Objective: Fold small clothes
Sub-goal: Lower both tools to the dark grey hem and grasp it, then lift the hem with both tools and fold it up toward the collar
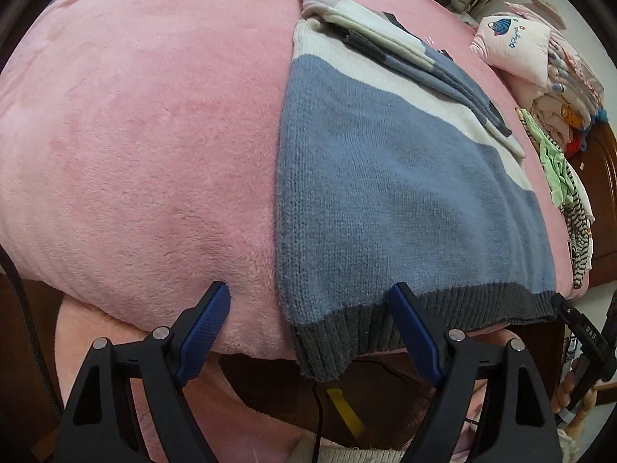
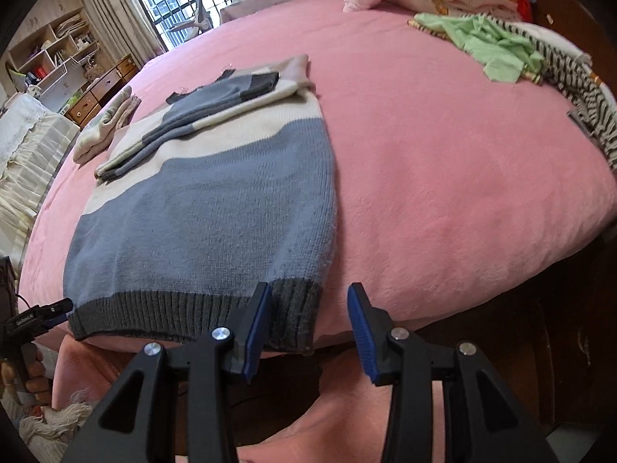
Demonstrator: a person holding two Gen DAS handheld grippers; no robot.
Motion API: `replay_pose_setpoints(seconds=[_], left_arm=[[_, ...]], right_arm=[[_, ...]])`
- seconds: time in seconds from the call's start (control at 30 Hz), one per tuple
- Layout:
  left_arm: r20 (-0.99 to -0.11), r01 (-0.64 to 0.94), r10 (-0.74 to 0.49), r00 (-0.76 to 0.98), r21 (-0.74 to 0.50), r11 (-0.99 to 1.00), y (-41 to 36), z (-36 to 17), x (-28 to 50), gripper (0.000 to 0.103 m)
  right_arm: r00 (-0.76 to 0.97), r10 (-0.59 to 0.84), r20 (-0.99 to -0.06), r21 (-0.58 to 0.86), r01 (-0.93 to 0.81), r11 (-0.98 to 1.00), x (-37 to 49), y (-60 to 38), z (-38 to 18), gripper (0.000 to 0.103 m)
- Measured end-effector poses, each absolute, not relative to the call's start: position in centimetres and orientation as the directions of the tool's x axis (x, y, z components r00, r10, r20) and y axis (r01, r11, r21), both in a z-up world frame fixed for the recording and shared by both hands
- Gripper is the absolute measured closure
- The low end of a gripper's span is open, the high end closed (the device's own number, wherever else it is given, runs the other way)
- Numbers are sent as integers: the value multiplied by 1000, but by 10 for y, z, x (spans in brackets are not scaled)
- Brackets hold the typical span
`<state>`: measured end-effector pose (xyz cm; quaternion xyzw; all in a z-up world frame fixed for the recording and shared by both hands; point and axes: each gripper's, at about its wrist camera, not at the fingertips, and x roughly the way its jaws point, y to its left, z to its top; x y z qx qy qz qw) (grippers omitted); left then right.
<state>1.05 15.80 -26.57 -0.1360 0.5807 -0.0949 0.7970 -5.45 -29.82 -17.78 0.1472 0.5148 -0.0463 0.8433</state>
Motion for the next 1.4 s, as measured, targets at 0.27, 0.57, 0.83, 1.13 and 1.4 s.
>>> replay_pose_setpoints(seconds=[0.27,0.57,0.83,1.13,1.4], left_arm=[[-875,46,-366,318,-371,927,151,-270,6,34],[-853,4,-454,257,-469,883,156,-283,0,45],[-841,12,-483,244,-496,868,154,-285,-4,83],[-795,117,-497,350,-489,865,147,-244,-9,93],[-687,147,-548,477,-552,821,149,-176,6,94]], right_arm=[[426,114,-897,218,203,954,-45,-291,-195,62],[417,122,-901,218,190,957,-43,-289,-200,63],[414,144,-899,230,167,959,-43,-285,-203,73],[483,129,-866,199,96,975,-47,-270,-171,86],[629,134,-766,212,50,976,-28,-273,-97,86]])
